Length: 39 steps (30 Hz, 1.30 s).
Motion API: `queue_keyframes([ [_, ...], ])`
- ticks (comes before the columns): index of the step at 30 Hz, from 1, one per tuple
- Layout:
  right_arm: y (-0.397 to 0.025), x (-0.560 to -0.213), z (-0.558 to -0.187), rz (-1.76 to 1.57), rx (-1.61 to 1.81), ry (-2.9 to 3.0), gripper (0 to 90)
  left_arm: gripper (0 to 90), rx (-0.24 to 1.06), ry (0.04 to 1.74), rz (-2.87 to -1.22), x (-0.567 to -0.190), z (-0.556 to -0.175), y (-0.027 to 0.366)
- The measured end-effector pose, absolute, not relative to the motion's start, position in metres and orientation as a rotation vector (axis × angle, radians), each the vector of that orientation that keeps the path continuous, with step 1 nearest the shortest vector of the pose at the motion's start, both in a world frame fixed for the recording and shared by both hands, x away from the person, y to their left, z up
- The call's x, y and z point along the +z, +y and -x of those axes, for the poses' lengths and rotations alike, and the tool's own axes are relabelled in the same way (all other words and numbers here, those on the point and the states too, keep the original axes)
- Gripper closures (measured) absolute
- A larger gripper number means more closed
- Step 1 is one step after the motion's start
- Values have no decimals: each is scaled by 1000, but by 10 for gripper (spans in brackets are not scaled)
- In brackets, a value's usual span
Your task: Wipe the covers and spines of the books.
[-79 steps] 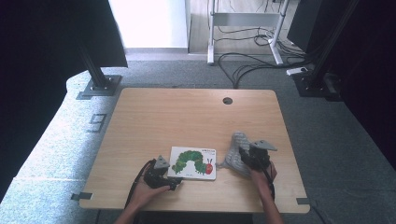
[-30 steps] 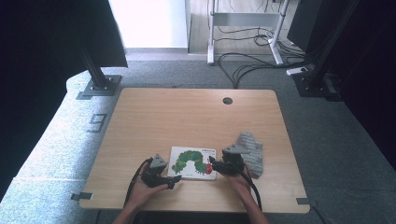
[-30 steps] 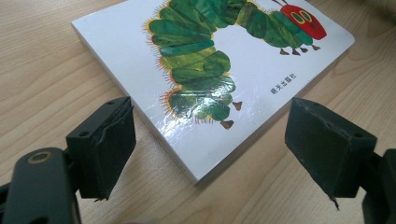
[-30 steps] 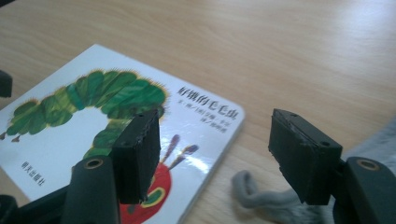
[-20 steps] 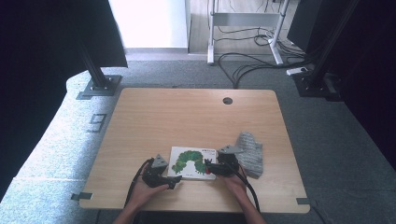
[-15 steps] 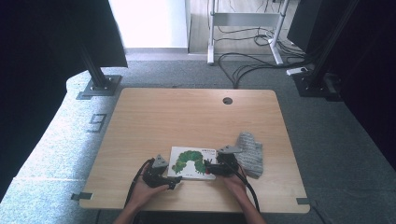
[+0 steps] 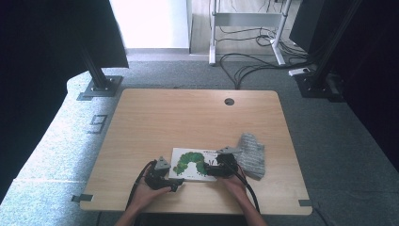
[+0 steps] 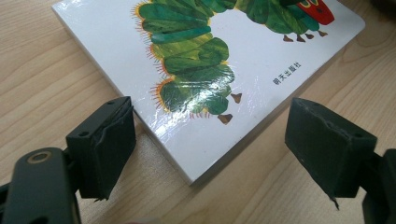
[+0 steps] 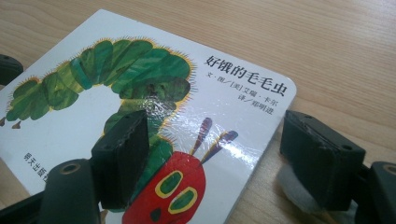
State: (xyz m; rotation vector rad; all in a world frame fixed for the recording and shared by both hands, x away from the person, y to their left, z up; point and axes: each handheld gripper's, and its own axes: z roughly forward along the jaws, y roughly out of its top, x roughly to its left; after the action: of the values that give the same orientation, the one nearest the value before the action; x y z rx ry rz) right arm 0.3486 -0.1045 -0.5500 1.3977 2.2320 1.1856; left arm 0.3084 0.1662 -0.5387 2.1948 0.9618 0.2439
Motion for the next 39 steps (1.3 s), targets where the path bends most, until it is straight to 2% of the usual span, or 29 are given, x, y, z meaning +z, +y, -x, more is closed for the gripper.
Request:
queue_keyframes([
  [6, -101, -550, -349, -1399, 1176, 2231, 203, 166, 249, 961, -2199, -539, -308, 166],
  [21, -113, -540, -348, -1463, 1349, 2164, 270, 155, 257, 952, -2208, -539, -308, 166],
  [39, -117, -522, -342, -1419, 1460, 2111, 277, 144, 333, 968, -2217, -542, -305, 159],
])
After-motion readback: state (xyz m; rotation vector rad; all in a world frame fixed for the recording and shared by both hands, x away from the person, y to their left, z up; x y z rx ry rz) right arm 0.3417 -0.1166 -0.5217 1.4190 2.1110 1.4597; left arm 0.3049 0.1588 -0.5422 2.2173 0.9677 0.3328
